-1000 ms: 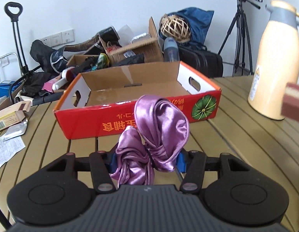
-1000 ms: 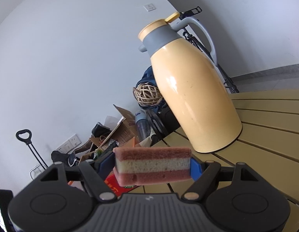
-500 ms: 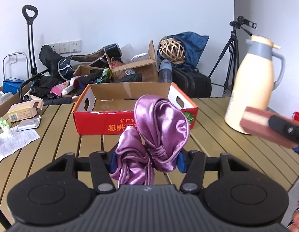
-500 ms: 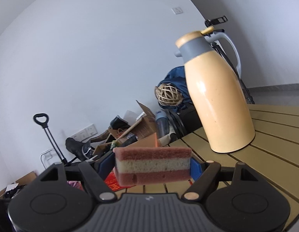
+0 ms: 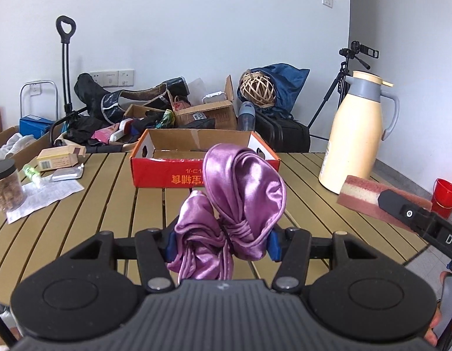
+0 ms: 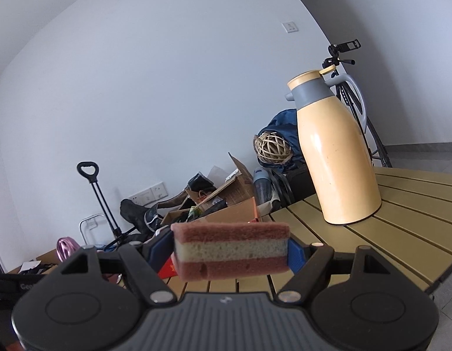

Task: Collect trash
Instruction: 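Carry the sponge and purple bow down over the black bin with both grippers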

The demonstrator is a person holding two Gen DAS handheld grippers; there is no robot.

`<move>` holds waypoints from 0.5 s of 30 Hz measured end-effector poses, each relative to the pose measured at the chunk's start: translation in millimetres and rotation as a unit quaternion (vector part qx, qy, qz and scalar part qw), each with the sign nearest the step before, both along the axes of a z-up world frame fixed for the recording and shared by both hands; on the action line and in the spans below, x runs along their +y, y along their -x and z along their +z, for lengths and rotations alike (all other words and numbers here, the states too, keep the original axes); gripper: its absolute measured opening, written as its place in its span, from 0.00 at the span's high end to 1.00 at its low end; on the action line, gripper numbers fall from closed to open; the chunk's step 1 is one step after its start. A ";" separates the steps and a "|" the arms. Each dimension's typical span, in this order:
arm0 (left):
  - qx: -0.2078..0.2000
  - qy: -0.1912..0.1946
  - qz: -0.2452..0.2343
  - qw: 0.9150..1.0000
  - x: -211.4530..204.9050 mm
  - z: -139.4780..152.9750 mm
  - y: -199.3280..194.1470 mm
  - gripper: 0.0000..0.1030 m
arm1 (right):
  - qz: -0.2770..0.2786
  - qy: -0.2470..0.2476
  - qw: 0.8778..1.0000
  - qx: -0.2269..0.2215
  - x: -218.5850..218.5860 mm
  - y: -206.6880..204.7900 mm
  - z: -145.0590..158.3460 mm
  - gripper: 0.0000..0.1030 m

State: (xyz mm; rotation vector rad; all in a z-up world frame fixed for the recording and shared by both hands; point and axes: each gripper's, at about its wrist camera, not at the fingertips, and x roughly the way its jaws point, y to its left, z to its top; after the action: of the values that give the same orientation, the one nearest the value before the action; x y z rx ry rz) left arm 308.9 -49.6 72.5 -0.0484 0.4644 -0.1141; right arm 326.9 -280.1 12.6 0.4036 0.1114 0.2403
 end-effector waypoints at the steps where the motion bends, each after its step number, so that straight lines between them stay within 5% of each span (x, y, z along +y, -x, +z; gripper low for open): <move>1: 0.002 0.002 0.000 1.000 0.6 -0.9 6.4 0.46 | 0.003 0.003 1.000 0.000 0.1 5.4 -0.8 0.25; 15: 0.021 0.009 0.001 1.000 8.2 -26.9 80.7 0.46 | 0.029 0.060 0.998 0.021 11.5 82.1 -25.3 0.25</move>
State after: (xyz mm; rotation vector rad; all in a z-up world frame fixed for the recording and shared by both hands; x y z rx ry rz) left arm 228.1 -41.4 45.6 -0.0684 0.5053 -0.1148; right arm 244.9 -268.7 -12.6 0.2872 0.1777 0.2814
